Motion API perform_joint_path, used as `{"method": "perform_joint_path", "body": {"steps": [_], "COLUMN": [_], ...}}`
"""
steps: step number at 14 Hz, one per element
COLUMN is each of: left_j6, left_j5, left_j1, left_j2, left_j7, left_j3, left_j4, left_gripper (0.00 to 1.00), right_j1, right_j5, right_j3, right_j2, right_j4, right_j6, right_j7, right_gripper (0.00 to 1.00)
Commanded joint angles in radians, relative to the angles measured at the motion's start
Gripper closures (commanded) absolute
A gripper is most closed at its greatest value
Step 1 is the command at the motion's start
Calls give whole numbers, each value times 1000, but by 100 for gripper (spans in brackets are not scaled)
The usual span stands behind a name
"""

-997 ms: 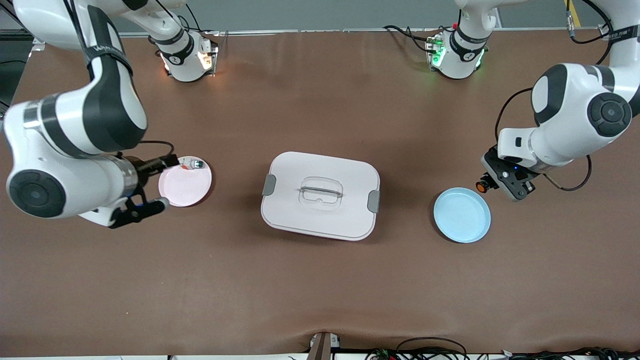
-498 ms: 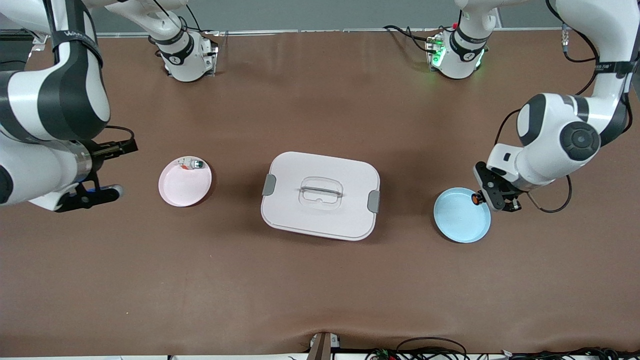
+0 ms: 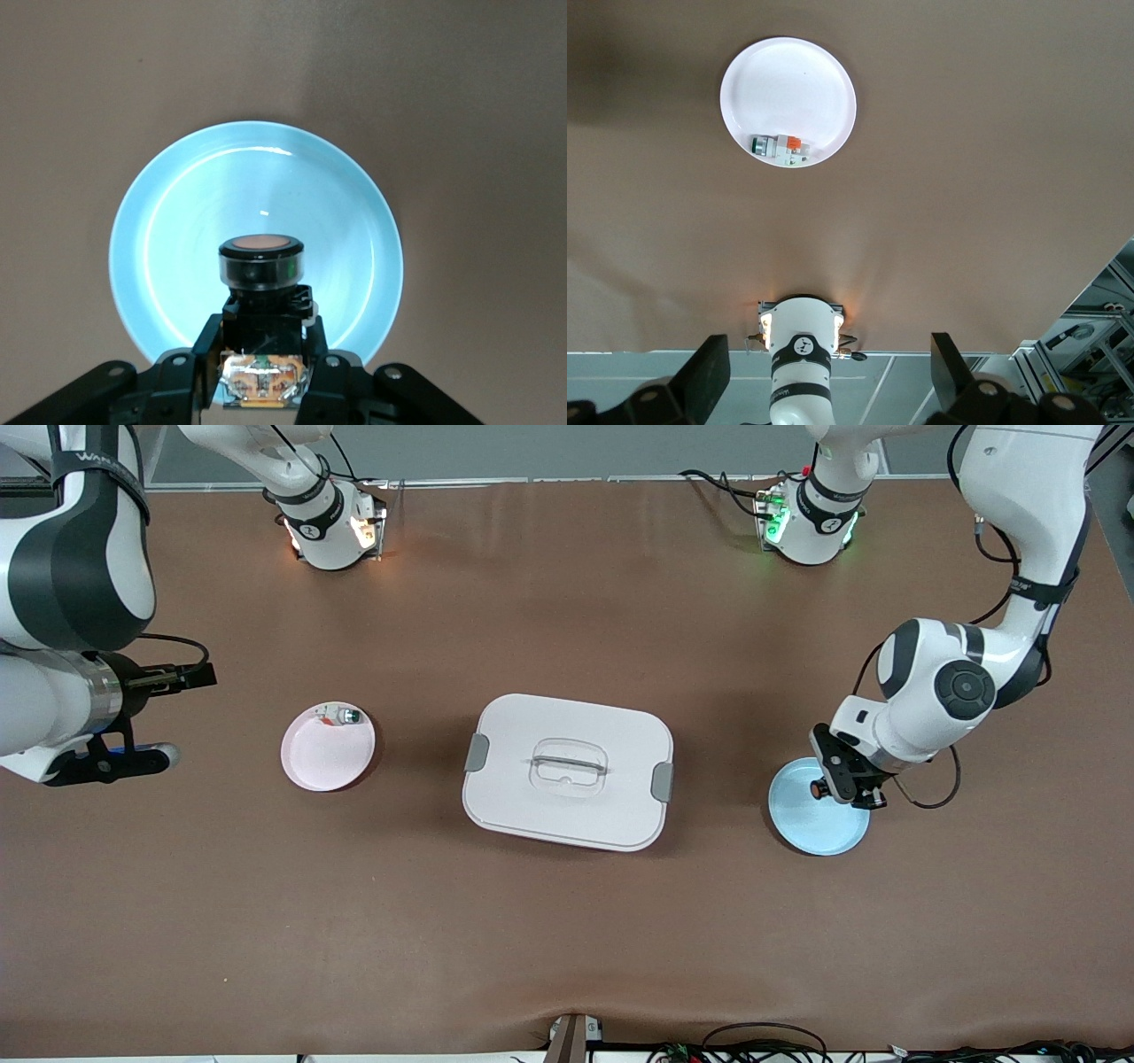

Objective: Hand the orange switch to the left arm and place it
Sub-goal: 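Carry the switch with the left gripper down onto the light-blue plate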

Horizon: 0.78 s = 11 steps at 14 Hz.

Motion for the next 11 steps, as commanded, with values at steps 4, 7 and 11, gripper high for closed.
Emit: {"method": "perform_joint_path", "body": {"steps": [4, 7, 11], "left_j6": [79, 110, 149], "left_j5": [62, 62, 70], "left_j1": [8, 12, 26], "left_j2": [56, 79, 101], "left_j7": [13, 13, 60], "left_j3": [-4, -4, -2], "left_j4": [-1, 1, 8], "left_gripper": [99, 81, 78], "right_j1": [-25, -51, -90], "right_j5": [0, 28, 65], "right_j3": [20, 17, 20], "right_j2": [-15, -18, -53], "right_j4": [-16, -7, -3], "right_j6": [46, 57, 88], "right_j7": [-33, 6, 51], "right_gripper": [0, 0, 0]}}
